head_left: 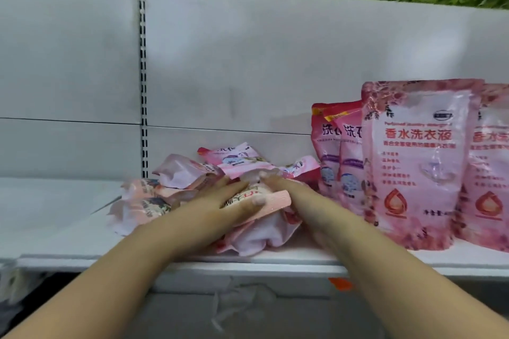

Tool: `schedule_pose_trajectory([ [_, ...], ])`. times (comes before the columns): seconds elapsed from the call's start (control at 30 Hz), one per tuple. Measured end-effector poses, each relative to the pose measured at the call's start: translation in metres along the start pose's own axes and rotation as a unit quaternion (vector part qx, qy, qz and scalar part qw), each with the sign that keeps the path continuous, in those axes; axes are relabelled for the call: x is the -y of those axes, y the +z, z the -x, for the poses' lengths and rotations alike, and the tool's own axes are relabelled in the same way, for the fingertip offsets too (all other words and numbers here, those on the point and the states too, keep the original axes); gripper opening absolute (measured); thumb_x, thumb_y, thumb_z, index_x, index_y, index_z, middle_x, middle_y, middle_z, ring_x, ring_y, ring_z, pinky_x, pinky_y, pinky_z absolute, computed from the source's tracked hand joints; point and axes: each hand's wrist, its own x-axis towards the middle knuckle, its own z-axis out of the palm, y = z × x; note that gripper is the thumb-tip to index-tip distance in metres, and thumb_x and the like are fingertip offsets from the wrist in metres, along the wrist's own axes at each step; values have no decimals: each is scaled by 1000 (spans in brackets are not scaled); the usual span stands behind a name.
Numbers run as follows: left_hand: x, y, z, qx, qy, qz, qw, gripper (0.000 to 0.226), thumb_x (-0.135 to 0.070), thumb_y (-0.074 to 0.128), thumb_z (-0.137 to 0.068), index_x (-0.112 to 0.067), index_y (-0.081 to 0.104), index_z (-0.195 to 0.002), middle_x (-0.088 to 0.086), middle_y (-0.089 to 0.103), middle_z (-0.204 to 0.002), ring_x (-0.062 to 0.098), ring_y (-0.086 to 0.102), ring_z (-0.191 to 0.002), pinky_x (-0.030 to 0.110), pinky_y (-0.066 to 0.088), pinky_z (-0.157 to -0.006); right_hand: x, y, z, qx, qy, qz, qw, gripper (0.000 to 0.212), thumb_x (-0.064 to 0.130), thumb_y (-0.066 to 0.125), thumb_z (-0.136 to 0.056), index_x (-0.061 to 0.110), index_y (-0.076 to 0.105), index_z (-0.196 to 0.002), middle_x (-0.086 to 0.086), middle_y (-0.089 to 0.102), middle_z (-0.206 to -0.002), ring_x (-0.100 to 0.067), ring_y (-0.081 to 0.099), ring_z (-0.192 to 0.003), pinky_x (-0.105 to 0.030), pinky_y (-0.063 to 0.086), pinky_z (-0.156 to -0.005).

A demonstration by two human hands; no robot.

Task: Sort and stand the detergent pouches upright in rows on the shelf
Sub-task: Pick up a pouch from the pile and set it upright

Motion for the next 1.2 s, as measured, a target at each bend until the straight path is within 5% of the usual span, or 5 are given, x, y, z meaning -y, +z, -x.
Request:
schedule_pose_trajectory([
  [0.17, 19, -13, 9, 9, 49, -28, 998, 22, -81, 23, -73, -74, 28, -93, -49, 23, -114, -31, 23, -109, -11, 6, -86, 4, 17, -11, 22, 20, 61, 998, 104, 77, 63, -52, -10, 57, -109, -16, 59, -99, -27, 56, -87, -33, 39, -90],
  [0.43, 20, -16, 18, -3, 39, -34, 999, 29, -82, 28, -56, -82, 37, -84, -58, 42, -97, -31, 38, -101, -4, 26, -87, 17, -50, -34, -200, 80, 50, 975, 37, 45, 50, -89, 10, 47, -101, -15, 56, -79, -22, 49, -51, -23, 41, -46],
  [0.7, -7, -49, -32, -60, 17, -118, 991, 41, -81, 49, -60, -51, 59, -87, -29, 57, -101, -2, 52, -103, 19, 41, -87, -6, -51, -93, -266, 66, 184, 944, 44, 34, 61, -84, 2, 59, -115, -19, 60, -118, -31, 58, -108, -33, 44, -88],
  [0.83, -5, -35, -86, 9, -24, -190, 981, 57, -65, 45, -79, -35, 49, -128, -11, 49, -136, 11, 44, -123, 24, 33, -98, -11, -51, -96, -293, 10, 206, 933, 34, 28, 69, -77, 9, 67, -105, -16, 66, -108, -31, 62, -99, -37, 50, -84],
  [1.2, 9, -28, -96, 144, -47, -140, 978, 46, -51, 18, -94, -33, 54, -117, -8, 51, -124, 7, 43, -116, 14, 24, -75, 23, -33, -68, -251, -323, 68, 910, 24, 2, 64, -81, 9, 67, -104, 11, 63, -87, 13, 57, -72, 0, 44, -73],
])
